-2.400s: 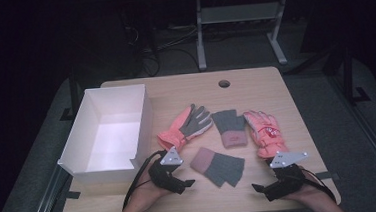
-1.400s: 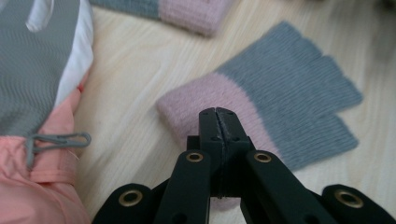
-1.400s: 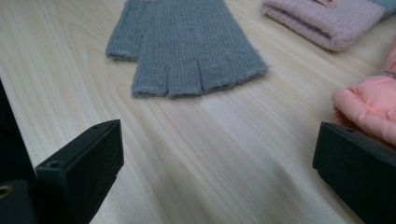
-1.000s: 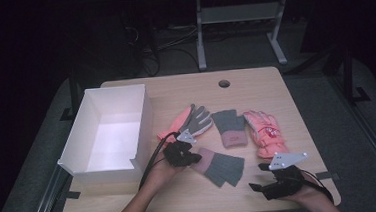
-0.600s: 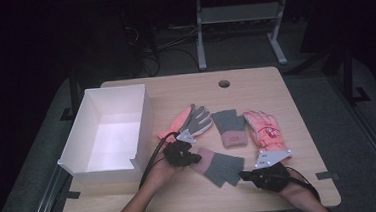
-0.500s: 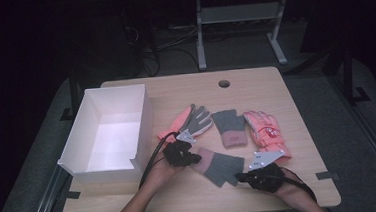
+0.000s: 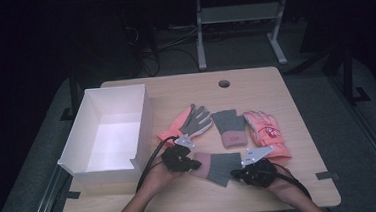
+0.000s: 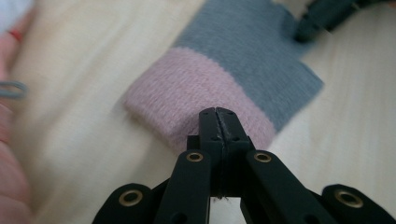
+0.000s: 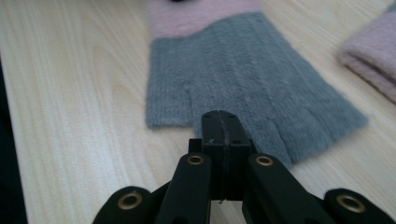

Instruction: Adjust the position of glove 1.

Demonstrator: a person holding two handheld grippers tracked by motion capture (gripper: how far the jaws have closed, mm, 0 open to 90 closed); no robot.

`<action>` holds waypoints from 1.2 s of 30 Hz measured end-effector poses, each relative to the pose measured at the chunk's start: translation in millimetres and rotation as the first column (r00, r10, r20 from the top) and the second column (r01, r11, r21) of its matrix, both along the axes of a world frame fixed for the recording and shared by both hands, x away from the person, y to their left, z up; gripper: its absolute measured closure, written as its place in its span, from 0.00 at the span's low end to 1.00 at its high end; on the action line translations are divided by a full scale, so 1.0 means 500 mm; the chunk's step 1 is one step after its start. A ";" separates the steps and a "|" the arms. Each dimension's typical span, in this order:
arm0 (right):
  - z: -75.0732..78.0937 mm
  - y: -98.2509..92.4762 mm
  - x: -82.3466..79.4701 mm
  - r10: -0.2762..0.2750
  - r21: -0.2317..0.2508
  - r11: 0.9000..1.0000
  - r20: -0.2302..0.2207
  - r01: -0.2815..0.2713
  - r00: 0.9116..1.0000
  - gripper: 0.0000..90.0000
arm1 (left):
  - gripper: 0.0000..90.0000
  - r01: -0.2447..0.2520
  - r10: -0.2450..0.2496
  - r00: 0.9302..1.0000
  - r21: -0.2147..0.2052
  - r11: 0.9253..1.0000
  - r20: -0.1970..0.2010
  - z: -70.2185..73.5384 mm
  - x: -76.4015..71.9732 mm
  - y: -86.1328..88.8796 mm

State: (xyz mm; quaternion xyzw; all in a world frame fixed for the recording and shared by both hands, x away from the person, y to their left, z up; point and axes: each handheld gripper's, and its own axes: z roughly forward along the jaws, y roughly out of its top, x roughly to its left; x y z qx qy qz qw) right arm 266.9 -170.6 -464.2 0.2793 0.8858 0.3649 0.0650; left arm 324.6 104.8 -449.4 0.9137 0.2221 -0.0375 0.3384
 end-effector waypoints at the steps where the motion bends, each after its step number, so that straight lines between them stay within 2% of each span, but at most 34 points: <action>1: 0.001 -0.001 0.001 -0.004 -0.003 1.000 -0.004 0.004 1.000 1.00 | 1.00 0.013 -0.013 1.000 0.002 1.000 -0.002 0.000 -0.006 0.001; 6: 0.002 -0.005 0.007 -0.025 -0.012 1.000 -0.004 0.025 1.000 1.00 | 1.00 0.062 -0.063 0.997 -0.026 0.998 -0.051 -0.002 -0.037 0.002; 8: 0.002 -0.005 0.016 -0.034 -0.017 0.999 0.001 0.034 0.999 1.00 | 1.00 0.083 -0.084 0.995 -0.030 0.996 -0.052 -0.002 -0.045 -0.004; 10: 0.002 -0.003 0.024 -0.042 -0.020 0.999 0.008 0.042 0.999 1.00 | 1.00 0.100 -0.101 0.994 -0.026 0.995 -0.038 0.003 -0.048 -0.011; 11: 0.003 -0.004 0.026 -0.043 -0.028 0.999 0.017 0.044 0.999 1.00 | 1.00 0.094 -0.095 0.995 -0.029 0.995 -0.027 0.007 -0.049 -0.012; 14: 0.014 -0.009 0.019 -0.055 0.010 0.998 0.029 0.055 0.998 1.00 | 1.00 0.069 -0.069 0.998 -0.030 0.997 0.006 0.017 -0.039 -0.009; 16: 0.021 -0.004 0.011 -0.033 0.036 0.999 0.019 0.033 0.999 1.00 | 1.00 0.032 -0.032 0.999 -0.025 0.999 0.022 0.020 -0.024 -0.005; 19: 0.019 0.018 -0.002 0.015 0.026 1.000 0.010 -0.015 1.000 1.00 | 1.00 -0.022 0.023 0.999 -0.015 1.000 0.043 0.017 0.000 -0.002; 22: 0.016 0.037 -0.012 0.056 0.018 0.998 0.009 -0.056 0.998 1.00 | 1.00 -0.051 0.050 0.997 0.000 0.999 0.064 0.010 0.016 -0.001; 25: 0.010 0.045 -0.014 0.065 -0.004 0.998 0.000 -0.065 0.998 1.00 | 1.00 -0.053 0.052 0.997 0.017 0.998 0.059 0.000 0.023 0.000; 27: 0.007 0.046 -0.013 0.058 -0.011 0.998 -0.012 -0.058 0.998 1.00 | 1.00 -0.059 0.059 0.997 0.008 0.998 0.045 -0.004 0.022 -0.001; 28: 0.006 0.046 -0.013 0.056 -0.010 0.998 -0.016 -0.057 0.998 1.00 | 1.00 -0.051 0.051 0.998 0.022 0.998 0.041 -0.002 0.021 0.001; 36: 0.004 0.052 -0.004 0.059 -0.014 0.998 -0.011 -0.059 0.998 1.00 | 1.00 -0.036 0.036 0.999 0.029 0.999 0.008 -0.002 -0.009 0.024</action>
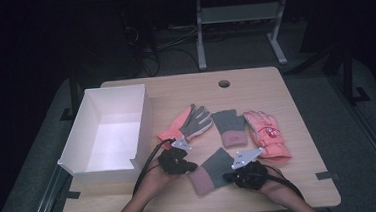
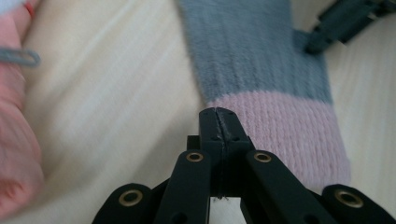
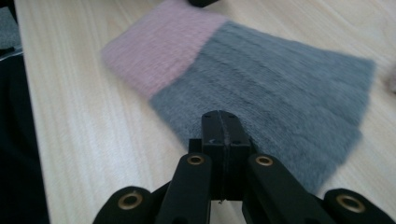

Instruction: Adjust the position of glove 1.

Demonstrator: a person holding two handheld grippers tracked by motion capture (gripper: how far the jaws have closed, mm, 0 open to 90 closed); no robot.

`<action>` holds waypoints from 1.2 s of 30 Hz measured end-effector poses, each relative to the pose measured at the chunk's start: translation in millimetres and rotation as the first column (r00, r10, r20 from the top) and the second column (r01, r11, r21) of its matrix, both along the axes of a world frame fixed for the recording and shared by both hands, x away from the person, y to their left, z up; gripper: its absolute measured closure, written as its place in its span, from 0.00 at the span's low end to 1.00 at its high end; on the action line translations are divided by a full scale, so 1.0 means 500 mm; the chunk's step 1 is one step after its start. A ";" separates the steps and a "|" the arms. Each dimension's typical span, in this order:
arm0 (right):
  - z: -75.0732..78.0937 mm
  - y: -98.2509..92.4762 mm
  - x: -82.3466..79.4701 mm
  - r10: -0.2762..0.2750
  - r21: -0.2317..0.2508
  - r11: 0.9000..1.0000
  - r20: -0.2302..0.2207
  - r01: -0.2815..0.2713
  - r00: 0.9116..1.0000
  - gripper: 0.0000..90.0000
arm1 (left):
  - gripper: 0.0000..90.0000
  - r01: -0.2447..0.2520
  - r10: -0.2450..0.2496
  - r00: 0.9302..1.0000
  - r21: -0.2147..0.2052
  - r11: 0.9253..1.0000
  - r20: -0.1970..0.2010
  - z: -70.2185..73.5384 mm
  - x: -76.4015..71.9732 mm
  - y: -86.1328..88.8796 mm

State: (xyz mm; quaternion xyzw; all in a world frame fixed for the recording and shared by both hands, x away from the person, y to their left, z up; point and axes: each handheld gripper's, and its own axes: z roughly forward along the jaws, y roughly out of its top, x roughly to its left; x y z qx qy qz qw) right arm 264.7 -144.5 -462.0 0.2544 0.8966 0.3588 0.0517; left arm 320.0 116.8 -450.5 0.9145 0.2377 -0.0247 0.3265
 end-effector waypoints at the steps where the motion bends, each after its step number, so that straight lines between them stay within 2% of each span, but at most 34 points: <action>1: 0.000 0.002 0.003 -0.002 -0.001 1.000 -0.001 0.002 1.000 1.00 | 1.00 -0.003 0.003 1.000 -0.002 1.000 -0.007 0.000 -0.003 0.002; 7: 0.001 0.017 0.025 -0.020 -0.006 1.000 0.012 0.020 1.000 1.00 | 1.00 0.018 -0.018 0.999 -0.009 1.000 -0.038 -0.001 -0.021 0.002; 11: 0.001 0.021 0.041 -0.036 -0.013 0.999 0.021 0.036 0.999 1.00 | 1.00 0.032 -0.034 0.997 -0.033 0.999 -0.073 -0.004 -0.036 -0.001; 20: 0.000 0.023 0.073 -0.084 -0.017 0.996 0.040 0.085 0.996 1.00 | 1.00 0.086 -0.095 0.989 -0.077 0.993 -0.113 -0.011 -0.041 -0.031; 24: 0.001 0.018 0.076 -0.092 -0.022 0.995 0.037 0.093 0.995 1.00 | 1.00 0.113 -0.125 0.985 -0.107 0.988 -0.118 -0.012 -0.043 -0.053; 28: 0.001 0.017 0.079 -0.098 -0.029 0.995 0.042 0.099 0.994 1.00 | 1.00 0.146 -0.159 0.981 -0.119 0.982 -0.113 -0.014 -0.044 -0.083; 30: 0.002 0.019 0.085 -0.103 -0.032 0.994 0.050 0.105 0.993 1.00 | 1.00 0.150 -0.165 0.980 -0.128 0.980 -0.110 -0.016 -0.044 -0.095; 33: -0.001 0.026 0.099 -0.111 -0.009 0.994 0.036 0.111 0.993 1.00 | 1.00 0.159 -0.174 0.979 -0.135 0.978 -0.109 -0.018 -0.044 -0.109; 36: -0.001 0.040 0.109 -0.106 -0.010 0.994 0.035 0.106 0.994 1.00 | 1.00 0.167 -0.181 0.978 -0.132 0.977 -0.103 -0.018 -0.042 -0.117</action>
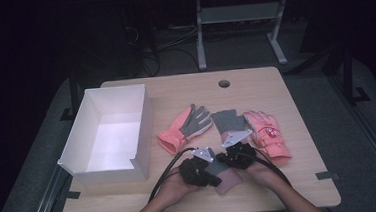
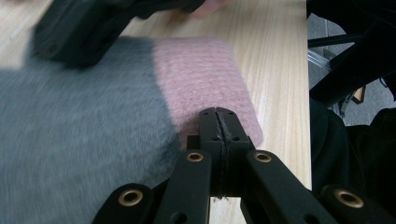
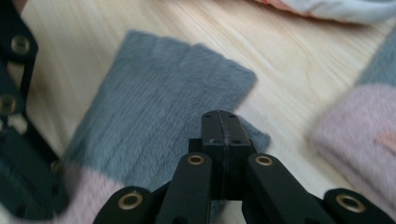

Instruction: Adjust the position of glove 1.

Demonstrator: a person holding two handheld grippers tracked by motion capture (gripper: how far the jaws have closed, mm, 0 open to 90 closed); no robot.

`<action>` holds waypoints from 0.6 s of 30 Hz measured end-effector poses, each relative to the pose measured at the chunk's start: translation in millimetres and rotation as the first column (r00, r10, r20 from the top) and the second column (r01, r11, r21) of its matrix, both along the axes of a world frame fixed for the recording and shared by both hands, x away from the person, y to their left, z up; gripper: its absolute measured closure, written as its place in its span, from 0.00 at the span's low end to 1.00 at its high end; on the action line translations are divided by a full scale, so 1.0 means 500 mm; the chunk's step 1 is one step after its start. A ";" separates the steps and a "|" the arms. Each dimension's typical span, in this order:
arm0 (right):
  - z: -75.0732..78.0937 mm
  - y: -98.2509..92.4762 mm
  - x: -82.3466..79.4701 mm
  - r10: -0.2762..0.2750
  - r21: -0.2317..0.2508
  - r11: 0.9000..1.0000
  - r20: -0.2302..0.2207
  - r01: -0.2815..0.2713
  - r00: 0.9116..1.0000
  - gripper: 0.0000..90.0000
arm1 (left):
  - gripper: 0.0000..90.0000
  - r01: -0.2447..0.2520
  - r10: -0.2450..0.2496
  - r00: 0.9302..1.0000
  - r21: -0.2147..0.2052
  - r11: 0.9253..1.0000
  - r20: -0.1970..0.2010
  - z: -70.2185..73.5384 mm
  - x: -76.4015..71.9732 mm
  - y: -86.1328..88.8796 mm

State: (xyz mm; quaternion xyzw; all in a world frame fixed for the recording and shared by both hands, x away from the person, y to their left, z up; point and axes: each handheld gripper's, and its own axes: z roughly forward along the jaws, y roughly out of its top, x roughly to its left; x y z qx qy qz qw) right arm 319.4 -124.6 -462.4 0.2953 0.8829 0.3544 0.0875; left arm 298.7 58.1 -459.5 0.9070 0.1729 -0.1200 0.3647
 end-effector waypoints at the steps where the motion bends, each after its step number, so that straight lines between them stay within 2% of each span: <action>1: -0.001 0.005 0.004 0.010 -0.004 1.000 0.010 -0.010 1.000 1.00 | 1.00 0.000 0.000 1.000 -0.001 1.000 0.001 0.000 0.001 -0.001; 7: -0.002 0.026 0.009 0.024 0.004 1.000 0.018 -0.024 1.000 1.00 | 1.00 -0.001 0.001 1.000 -0.010 1.000 0.010 0.001 -0.001 0.003; 10: 0.007 0.016 0.009 0.020 0.040 0.999 0.008 -0.020 1.000 1.00 | 0.98 -0.017 0.018 0.999 -0.012 1.000 0.030 0.009 -0.002 0.014; 13: 0.022 0.002 0.009 -0.002 0.086 0.996 -0.001 0.002 1.000 0.96 | 0.88 -0.038 0.039 0.997 -0.024 0.999 0.067 0.020 -0.002 0.036; 16: 0.031 -0.010 0.011 -0.036 0.075 0.996 -0.010 0.037 0.999 0.89 | 0.75 -0.072 0.073 0.993 -0.013 0.997 0.095 0.027 -0.003 0.064; 18: 0.037 -0.019 0.015 -0.064 0.078 0.995 -0.016 0.065 0.998 0.89 | 0.65 -0.104 0.105 0.988 -0.013 0.994 0.116 0.030 -0.005 0.083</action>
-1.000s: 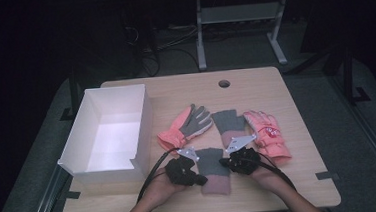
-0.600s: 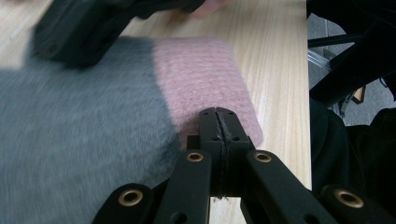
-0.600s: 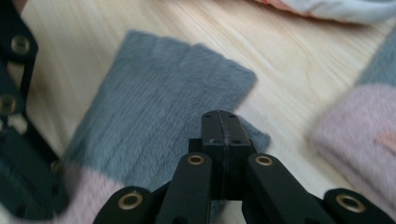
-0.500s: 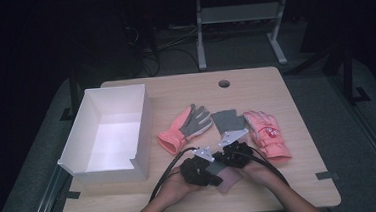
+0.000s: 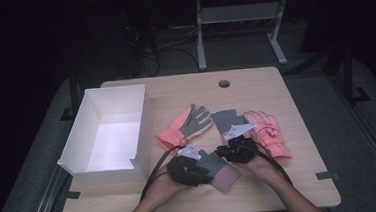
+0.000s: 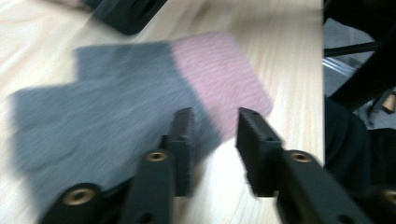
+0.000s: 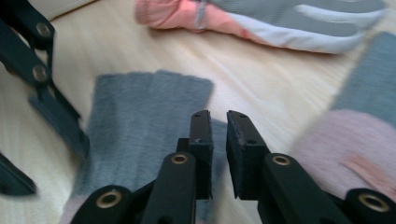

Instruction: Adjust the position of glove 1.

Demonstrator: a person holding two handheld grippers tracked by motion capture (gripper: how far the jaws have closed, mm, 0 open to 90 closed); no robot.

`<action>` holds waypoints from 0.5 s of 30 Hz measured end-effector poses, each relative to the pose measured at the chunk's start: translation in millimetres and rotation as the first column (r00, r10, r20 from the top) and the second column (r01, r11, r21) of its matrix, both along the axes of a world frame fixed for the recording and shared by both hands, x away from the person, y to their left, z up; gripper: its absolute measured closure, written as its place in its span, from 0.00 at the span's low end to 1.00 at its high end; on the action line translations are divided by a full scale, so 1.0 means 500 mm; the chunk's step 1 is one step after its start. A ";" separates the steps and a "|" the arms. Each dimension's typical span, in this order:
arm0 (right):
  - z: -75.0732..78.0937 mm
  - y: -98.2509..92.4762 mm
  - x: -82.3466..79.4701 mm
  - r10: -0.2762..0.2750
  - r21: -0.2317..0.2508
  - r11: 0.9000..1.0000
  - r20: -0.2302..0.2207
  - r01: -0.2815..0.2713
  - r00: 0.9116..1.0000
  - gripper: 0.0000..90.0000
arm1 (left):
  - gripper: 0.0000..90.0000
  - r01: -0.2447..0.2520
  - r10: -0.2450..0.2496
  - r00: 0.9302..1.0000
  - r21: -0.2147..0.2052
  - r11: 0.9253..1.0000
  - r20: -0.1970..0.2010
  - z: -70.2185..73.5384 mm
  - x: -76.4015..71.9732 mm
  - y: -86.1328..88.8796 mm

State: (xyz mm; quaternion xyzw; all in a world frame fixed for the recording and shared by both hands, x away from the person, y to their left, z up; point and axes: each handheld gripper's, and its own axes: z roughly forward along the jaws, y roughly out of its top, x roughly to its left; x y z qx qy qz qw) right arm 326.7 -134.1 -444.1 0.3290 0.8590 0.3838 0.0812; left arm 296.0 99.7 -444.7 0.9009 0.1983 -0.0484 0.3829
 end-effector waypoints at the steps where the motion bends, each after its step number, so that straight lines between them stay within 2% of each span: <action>1: 0.003 -0.004 0.002 -0.019 -0.005 1.000 0.007 0.019 1.000 0.93 | 0.60 -0.011 0.011 1.000 0.001 1.000 0.002 0.001 -0.002 0.009; 3: 0.009 -0.011 0.010 -0.049 -0.002 0.999 0.008 0.049 0.999 1.00 | 0.50 -0.040 0.040 0.999 0.007 0.999 0.011 0.004 -0.006 0.026; 9: 0.023 -0.022 0.050 -0.138 -0.066 0.988 0.016 0.139 0.990 1.00 | 0.32 -0.107 0.106 0.993 0.016 0.994 0.045 0.004 -0.028 0.064; 15: 0.022 -0.019 0.096 -0.197 -0.093 0.976 0.006 0.196 0.980 1.00 | 0.31 -0.144 0.143 0.989 0.011 0.990 0.044 0.002 -0.029 0.085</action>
